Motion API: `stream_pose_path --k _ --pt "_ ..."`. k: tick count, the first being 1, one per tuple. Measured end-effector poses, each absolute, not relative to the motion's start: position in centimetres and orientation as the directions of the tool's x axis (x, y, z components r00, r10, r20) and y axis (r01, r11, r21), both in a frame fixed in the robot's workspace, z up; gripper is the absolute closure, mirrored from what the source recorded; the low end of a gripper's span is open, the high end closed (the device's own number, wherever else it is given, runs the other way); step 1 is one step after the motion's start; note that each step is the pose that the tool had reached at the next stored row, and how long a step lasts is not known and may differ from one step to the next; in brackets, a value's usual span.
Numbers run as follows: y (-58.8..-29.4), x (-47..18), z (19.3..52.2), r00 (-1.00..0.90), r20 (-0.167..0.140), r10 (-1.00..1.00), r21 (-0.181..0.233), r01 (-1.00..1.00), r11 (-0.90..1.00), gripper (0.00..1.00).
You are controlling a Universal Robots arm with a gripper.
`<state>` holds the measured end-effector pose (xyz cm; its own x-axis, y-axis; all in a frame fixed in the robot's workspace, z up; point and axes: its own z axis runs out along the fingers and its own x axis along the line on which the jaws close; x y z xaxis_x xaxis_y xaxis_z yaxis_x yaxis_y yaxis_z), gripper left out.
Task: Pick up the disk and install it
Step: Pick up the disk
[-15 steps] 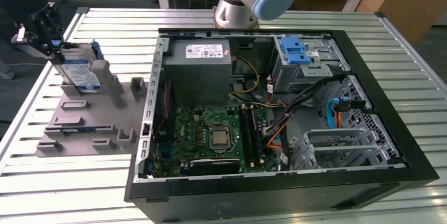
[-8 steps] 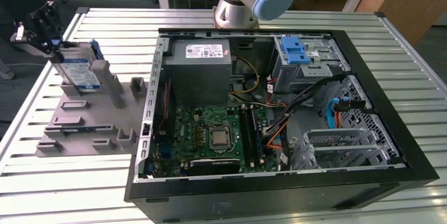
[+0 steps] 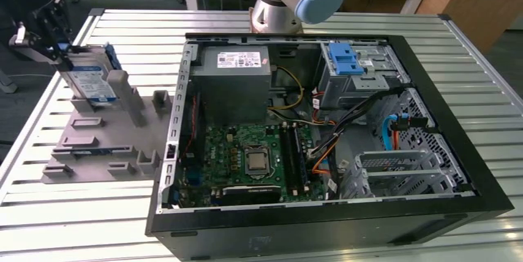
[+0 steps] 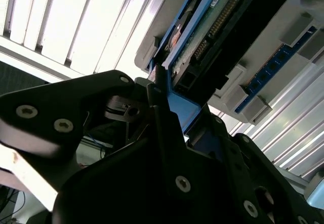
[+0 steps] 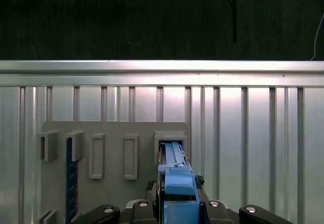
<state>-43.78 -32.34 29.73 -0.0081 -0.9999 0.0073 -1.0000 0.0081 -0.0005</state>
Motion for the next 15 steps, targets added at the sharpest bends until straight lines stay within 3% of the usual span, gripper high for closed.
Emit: stream_pose_path --k 15 --pt "-32.34 -43.78 30.45 -0.008 0.007 -1.000 0.000 -1.000 0.008 0.64"
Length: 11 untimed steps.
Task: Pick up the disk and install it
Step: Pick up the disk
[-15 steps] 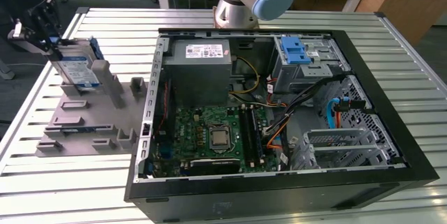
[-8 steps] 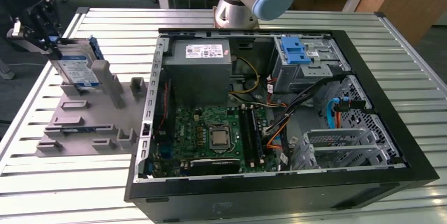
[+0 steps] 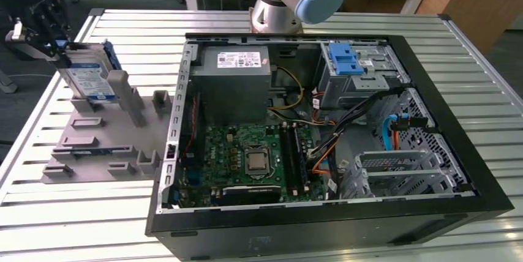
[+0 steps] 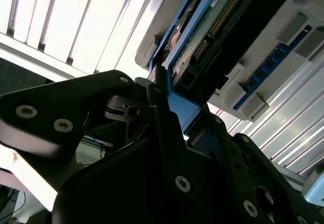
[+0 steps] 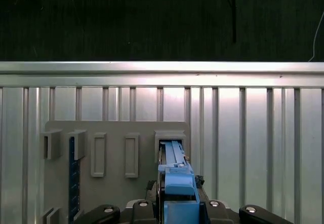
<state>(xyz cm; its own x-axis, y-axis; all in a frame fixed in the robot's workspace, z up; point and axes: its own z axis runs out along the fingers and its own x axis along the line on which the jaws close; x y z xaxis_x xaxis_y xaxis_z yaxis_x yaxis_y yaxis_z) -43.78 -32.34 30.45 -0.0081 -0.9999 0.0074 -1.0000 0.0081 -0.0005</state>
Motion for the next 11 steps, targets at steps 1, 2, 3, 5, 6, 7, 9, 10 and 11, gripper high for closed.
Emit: stream_pose_path --k 1,2,3,5,6,7,9,10,11 --pt "-32.3 -43.8 30.5 -0.008 0.007 -1.000 -0.001 -1.000 0.008 0.64" --pt "-32.3 -43.8 30.6 -0.008 0.007 -1.000 -0.001 -1.000 0.008 0.64" --pt "-32.3 -43.8 30.7 -0.008 0.007 -1.000 0.000 -1.000 0.008 0.64" --pt "-32.3 -43.8 30.9 -0.008 0.007 -1.000 -0.001 -1.000 0.008 0.64" --pt "-32.3 -43.8 31.0 -0.008 0.007 -1.000 0.000 -1.000 0.008 0.64" --pt "-32.3 -43.8 31.1 -0.008 0.007 -1.000 -0.001 -1.000 0.008 0.64" --pt "-32.3 -43.8 31.4 -0.008 0.007 -1.000 0.000 -1.000 0.008 0.64" --pt "-32.3 -43.8 31.5 -0.008 0.007 -1.000 0.000 -1.000 0.008 0.64" --pt "-32.3 -43.8 31.6 -0.008 0.007 -1.000 0.000 -1.000 0.008 0.64"
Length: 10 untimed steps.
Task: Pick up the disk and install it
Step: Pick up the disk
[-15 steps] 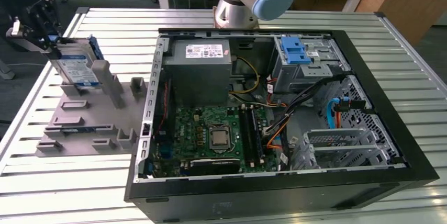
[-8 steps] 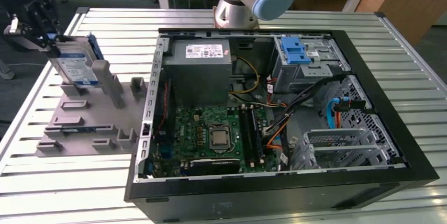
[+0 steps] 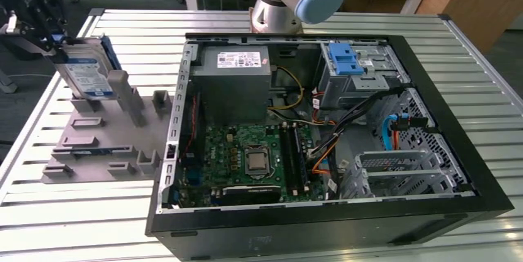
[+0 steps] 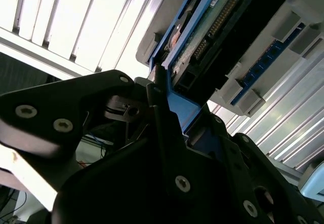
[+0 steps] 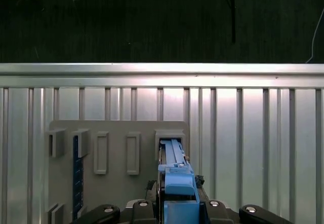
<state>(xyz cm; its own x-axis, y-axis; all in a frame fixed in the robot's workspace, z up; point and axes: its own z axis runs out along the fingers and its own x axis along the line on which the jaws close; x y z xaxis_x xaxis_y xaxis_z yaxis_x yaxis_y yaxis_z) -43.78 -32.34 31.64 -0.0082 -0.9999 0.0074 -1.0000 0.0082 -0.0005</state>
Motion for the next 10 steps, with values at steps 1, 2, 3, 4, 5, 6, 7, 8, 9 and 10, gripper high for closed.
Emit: stream_pose_path --k 1,2,3,4,5,6,7,8,9,10 --pt "-32.34 -43.78 31.78 -0.008 0.007 -1.000 -0.001 -1.000 0.008 0.64" --pt "-32.34 -43.78 31.90 -0.008 0.007 -1.000 0.000 -1.000 0.008 0.64" --pt "-32.34 -43.78 32.01 -0.008 0.007 -1.000 -0.001 -1.000 0.008 0.64" --pt "-32.34 -43.78 32.13 -0.008 0.007 -1.000 0.000 -1.000 0.008 0.64" --pt "-32.34 -43.78 32.25 -0.008 0.007 -1.000 -0.001 -1.000 0.008 0.64" --pt "-32.34 -43.78 32.37 -0.008 0.007 -1.000 -0.001 -1.000 0.008 0.64" --pt "-32.34 -43.78 32.49 -0.008 0.007 -1.000 -0.001 -1.000 0.008 0.64" --pt "-32.34 -43.78 32.59 -0.008 0.007 -1.000 0.000 -1.000 0.008 0.64" --pt "-32.34 -43.78 32.68 -0.008 0.007 -1.000 0.000 -1.000 0.008 0.64" --pt "-32.34 -43.78 32.75 -0.008 0.007 -1.000 0.000 -1.000 0.008 0.64"
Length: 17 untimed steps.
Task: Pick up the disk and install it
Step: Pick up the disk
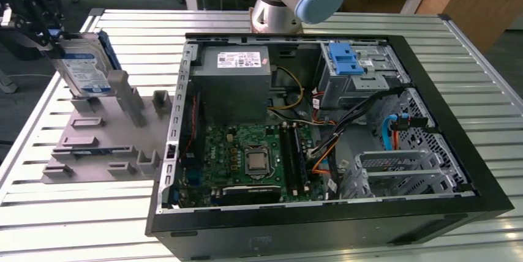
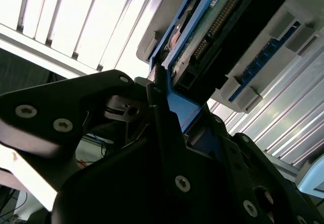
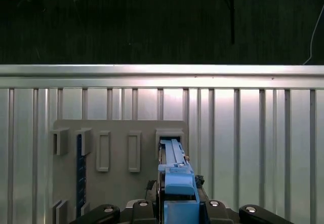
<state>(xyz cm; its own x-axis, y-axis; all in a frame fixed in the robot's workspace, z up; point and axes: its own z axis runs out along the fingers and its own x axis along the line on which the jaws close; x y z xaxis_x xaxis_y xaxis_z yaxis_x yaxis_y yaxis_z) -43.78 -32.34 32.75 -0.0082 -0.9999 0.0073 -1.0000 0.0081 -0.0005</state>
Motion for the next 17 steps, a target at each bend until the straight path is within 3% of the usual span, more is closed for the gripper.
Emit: stream_pose_path --k 17 --pt "-32.3 -43.8 35.0 -0.008 0.007 -1.000 -0.001 -1.000 0.008 0.64"
